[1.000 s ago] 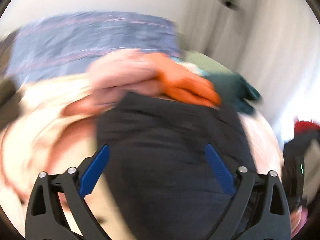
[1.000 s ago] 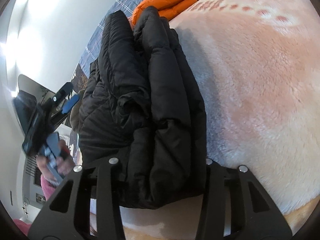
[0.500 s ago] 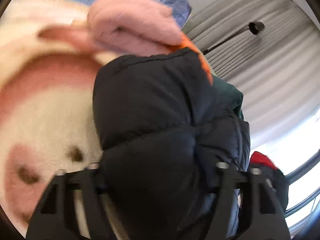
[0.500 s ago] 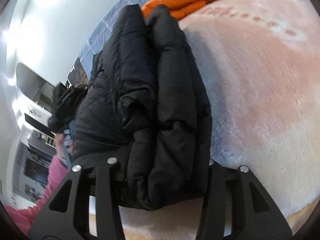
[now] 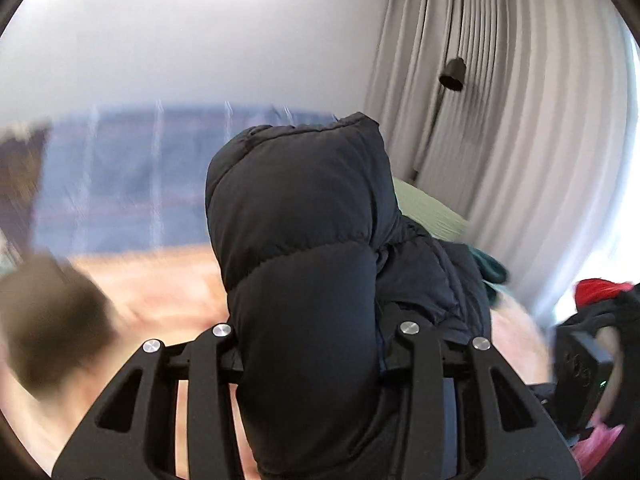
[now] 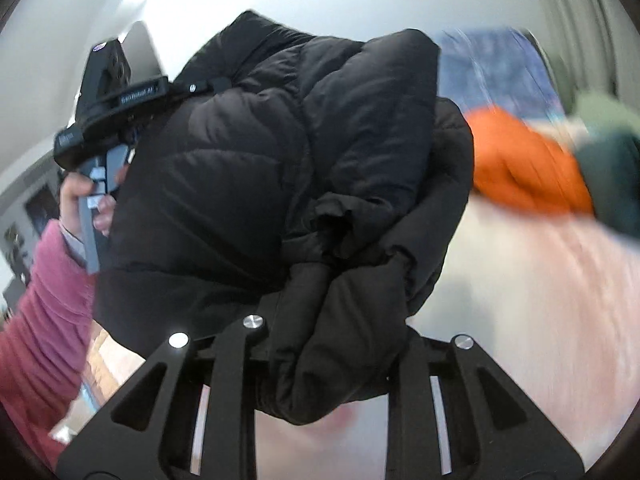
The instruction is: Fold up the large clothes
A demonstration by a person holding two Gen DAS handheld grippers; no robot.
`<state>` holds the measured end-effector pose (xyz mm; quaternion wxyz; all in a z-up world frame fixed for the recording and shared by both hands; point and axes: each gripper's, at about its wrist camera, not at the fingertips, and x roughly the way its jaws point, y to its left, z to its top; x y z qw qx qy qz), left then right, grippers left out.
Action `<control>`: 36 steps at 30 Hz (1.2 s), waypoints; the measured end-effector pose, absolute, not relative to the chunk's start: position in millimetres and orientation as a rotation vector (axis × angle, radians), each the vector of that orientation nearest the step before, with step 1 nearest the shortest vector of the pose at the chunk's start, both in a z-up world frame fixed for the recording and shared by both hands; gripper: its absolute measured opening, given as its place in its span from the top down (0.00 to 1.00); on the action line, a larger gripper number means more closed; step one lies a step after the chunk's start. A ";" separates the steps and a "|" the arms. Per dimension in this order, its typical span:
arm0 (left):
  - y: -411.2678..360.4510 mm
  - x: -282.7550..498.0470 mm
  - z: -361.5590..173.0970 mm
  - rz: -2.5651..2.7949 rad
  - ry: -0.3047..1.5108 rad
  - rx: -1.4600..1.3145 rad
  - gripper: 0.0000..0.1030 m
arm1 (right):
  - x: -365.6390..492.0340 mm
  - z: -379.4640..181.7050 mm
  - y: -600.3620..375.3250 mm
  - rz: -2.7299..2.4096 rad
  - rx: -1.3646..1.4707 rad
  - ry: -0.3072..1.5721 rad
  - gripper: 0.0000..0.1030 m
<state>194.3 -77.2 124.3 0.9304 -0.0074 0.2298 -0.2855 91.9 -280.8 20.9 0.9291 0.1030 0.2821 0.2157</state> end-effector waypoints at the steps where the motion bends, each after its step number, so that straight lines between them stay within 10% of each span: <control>1: -72.7 199.9 134.8 -0.559 0.458 0.001 0.59 | 114.2 31.5 -266.9 0.460 0.202 0.562 0.78; 13: -30.5 368.5 173.2 -0.290 0.404 0.142 0.57 | 339.0 33.2 -149.8 0.426 0.206 0.549 0.78; 24: -18.6 517.6 -17.5 0.071 0.701 0.197 0.35 | 494.3 -150.6 -76.0 0.252 0.027 0.857 0.73; 34: -39.9 481.3 -86.7 0.012 0.773 0.469 0.34 | 468.5 -122.9 -77.1 0.245 0.033 0.869 0.61; 36: -41.0 459.8 -79.6 -0.017 0.763 0.439 0.31 | 440.7 -107.9 -82.6 0.268 0.024 0.836 0.47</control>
